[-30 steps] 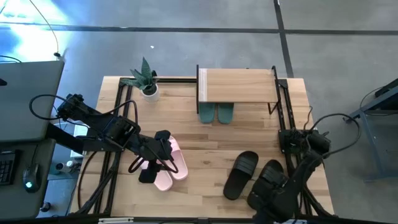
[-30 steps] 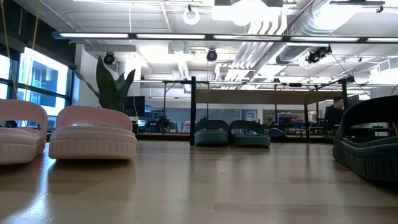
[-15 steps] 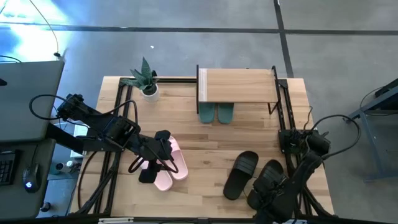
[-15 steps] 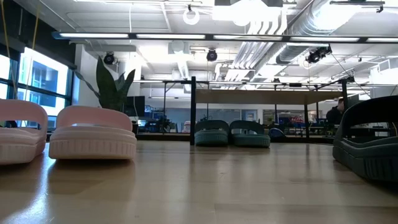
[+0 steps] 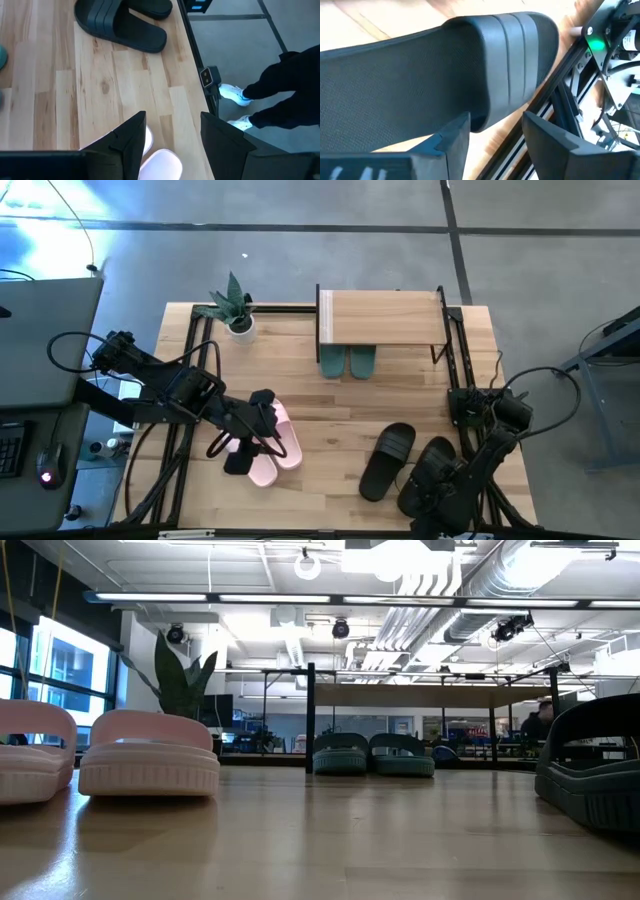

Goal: Pick and place slides into the shelf
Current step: Put the right black slipper on the shelf

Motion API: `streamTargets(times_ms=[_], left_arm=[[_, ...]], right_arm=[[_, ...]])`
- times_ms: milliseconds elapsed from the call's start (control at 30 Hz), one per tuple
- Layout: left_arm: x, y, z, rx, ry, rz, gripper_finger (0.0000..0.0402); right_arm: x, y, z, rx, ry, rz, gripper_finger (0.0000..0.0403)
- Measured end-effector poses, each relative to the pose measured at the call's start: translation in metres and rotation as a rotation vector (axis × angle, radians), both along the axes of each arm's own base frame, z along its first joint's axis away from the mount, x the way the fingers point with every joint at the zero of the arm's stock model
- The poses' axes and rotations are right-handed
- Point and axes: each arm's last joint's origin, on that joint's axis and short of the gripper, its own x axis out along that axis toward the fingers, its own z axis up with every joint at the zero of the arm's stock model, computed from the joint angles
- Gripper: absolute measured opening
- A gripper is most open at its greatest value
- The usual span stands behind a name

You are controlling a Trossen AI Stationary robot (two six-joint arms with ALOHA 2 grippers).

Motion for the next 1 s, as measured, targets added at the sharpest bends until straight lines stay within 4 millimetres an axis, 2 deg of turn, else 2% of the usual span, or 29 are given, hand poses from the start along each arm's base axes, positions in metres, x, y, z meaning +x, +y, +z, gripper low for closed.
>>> streamTargets(times_ms=[333,700,1000], left_arm=[[0.002,0.000,0.002,0.000,-0.033,0.011,0.0175],[0.002,0.000,0.002,0.000,-0.034,0.011,0.0175],[0.002,0.000,0.002,0.000,-0.034,0.011,0.0175]], right_arm=[[0.002,-0.001,-0.001,-0.031,-0.050,0.029,0.0176],[-0.011,-0.015,-0.032,-0.060,0.070,-0.018,0.0172],[-0.012,-0.016,-0.038,-0.051,0.073,-0.021,0.0161]])
